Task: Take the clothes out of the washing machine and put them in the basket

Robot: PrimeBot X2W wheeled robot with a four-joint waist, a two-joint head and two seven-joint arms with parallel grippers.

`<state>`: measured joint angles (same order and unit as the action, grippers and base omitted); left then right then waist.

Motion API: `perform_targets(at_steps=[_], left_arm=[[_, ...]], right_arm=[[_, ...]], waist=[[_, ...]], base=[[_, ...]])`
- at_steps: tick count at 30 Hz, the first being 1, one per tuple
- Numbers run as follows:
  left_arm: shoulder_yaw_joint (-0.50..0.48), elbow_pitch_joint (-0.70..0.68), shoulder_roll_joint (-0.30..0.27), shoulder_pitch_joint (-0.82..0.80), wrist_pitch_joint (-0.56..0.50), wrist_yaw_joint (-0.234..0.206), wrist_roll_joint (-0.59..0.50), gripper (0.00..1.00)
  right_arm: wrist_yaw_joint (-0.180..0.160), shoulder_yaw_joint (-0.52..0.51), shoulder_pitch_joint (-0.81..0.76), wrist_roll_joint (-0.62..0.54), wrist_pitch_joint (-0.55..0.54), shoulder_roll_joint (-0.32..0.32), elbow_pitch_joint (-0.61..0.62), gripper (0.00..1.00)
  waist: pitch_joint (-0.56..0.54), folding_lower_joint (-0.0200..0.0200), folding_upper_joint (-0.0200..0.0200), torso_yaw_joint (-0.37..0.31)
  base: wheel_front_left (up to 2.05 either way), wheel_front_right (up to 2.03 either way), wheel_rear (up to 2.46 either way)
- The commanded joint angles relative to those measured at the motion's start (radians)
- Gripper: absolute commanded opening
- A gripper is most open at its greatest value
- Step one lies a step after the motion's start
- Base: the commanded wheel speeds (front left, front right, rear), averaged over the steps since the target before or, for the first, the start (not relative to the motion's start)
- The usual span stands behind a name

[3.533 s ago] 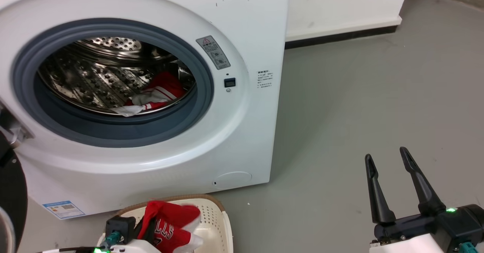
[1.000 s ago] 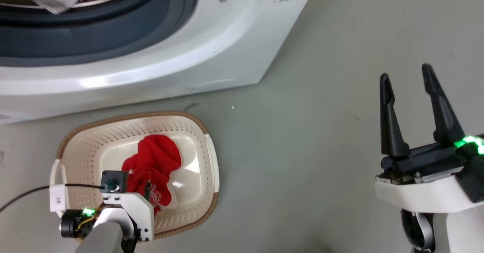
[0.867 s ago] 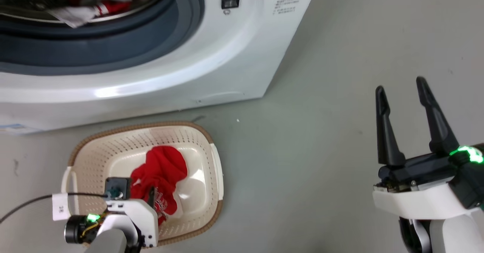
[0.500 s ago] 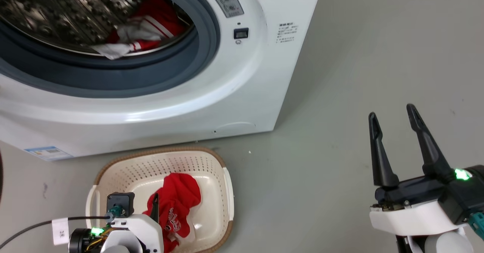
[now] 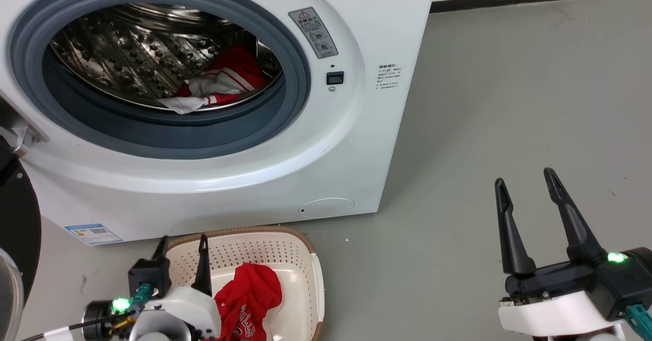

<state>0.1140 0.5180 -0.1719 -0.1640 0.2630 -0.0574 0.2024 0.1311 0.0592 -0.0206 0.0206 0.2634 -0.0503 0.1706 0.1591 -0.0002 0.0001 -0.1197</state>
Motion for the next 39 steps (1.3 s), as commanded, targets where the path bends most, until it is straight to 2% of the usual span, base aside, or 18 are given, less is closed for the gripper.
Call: perform_targets(at_steps=[1,6,12,18,23,31,36,39], left_arm=[[-0.013,-0.028,0.003,0.004,0.003,0.002,-0.016,1.0],[-0.05,-0.082,-0.003,-0.053,0.003,0.025,-0.048,1.0],[-0.092,-0.072,-0.029,-0.188,0.003,0.061,-0.061,1.0],[-0.118,0.005,-0.071,-0.355,0.003,0.092,-0.061,1.0],[-0.114,0.133,-0.121,-0.52,0.002,0.12,-0.063,1.0],[-0.055,0.293,-0.208,-0.784,-0.069,0.161,-0.097,1.0],[-0.016,0.354,-0.254,-0.946,-0.151,0.176,-0.112,1.0],[0.002,0.393,-0.263,-1.04,-0.227,0.184,-0.084,1.0]], right_arm=[[-0.001,0.001,-0.009,-0.002,0.002,0.0,0.0,1.0],[-0.001,0.006,-0.002,-0.001,0.002,0.0,0.007,1.0],[-0.001,0.011,0.034,0.007,0.002,0.0,0.018,1.0],[-0.001,0.02,0.084,0.024,0.002,0.0,0.03,1.0],[-0.001,0.028,0.125,0.041,0.002,0.0,0.044,1.0],[-0.001,0.029,0.182,0.071,0.002,0.0,0.067,1.0],[-0.001,0.024,0.221,0.098,0.002,0.0,0.081,1.0],[-0.001,0.014,0.241,0.114,0.002,0.0,0.093,1.0]], waist=[[-0.005,0.0002,-0.0001,0.0],[0.005,0.0002,-0.0001,-0.009],[0.057,0.0002,-0.0001,-0.037],[0.136,0.0002,-0.0001,-0.076],[0.21,0.0002,-0.0001,-0.109],[0.334,0.0002,-0.0001,-0.147],[0.415,0.0002,-0.0001,-0.168],[0.461,0.0002,-0.0001,-0.181]], base=[[0.0,0.0,0.0],[0.0,0.0,0.0],[0.0,0.0,0.0],[0.0,0.0,0.0],[0.0,0.0,0.0],[0.0,0.0,0.0],[0.0,0.0,0.0],[0.0,0.0,0.0]])
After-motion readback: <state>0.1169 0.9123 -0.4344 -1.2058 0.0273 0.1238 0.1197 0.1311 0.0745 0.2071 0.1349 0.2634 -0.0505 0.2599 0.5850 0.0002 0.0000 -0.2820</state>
